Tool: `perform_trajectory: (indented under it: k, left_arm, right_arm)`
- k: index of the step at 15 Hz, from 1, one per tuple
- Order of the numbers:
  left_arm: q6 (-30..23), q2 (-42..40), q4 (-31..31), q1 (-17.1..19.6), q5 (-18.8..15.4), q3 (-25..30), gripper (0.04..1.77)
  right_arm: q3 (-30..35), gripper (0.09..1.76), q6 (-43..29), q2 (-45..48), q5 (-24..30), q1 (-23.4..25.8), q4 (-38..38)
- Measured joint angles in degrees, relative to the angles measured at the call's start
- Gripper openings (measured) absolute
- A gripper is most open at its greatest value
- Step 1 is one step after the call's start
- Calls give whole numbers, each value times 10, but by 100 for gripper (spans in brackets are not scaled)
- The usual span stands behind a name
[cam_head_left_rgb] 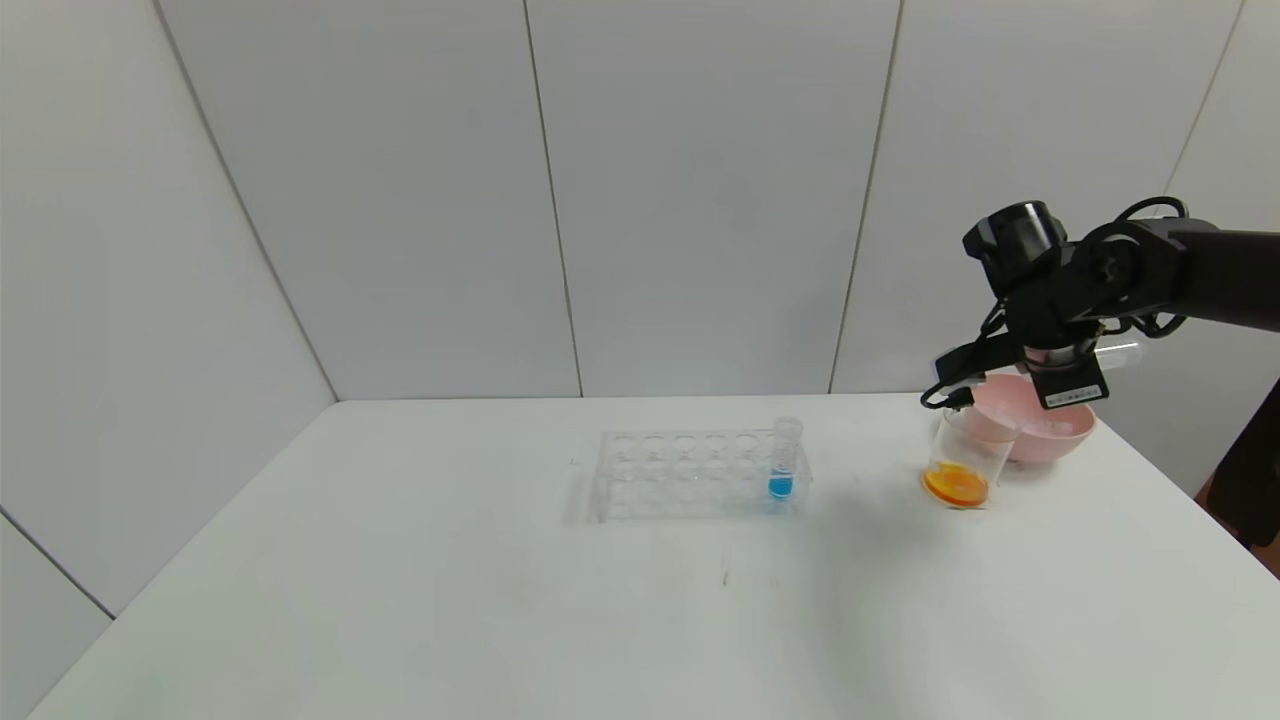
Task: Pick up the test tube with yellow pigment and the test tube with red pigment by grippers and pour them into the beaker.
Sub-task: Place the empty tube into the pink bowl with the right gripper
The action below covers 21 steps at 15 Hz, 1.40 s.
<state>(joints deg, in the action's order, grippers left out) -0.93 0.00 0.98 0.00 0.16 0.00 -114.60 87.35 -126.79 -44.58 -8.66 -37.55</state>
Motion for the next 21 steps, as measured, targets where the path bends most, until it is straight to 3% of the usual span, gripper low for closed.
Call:
perform_trajectory:
  k: [2, 5, 11, 14, 16, 21]
  left_arm:
    - [0, 0, 0, 0, 0, 0, 172]
    - [0, 0, 0, 0, 0, 0, 172]
    - [0, 0, 0, 0, 0, 0, 172]
    - [0, 0, 0, 0, 0, 0, 172]
    - [0, 0, 0, 0, 0, 0, 172]
    - [0, 0, 0, 0, 0, 0, 172]
  right_arm:
    - [0, 53, 2, 6, -7, -5, -1]
    - [0, 53, 30, 17, -75, -16, 5]
    - [0, 53, 25, 28, -73, -25, 18]
    - [0, 53, -8, 35, 49, -9, 16]
    - [0, 53, -87, 41, 142, 12, 12]
    - [24, 53, -250, 95, 284, 54, 7]
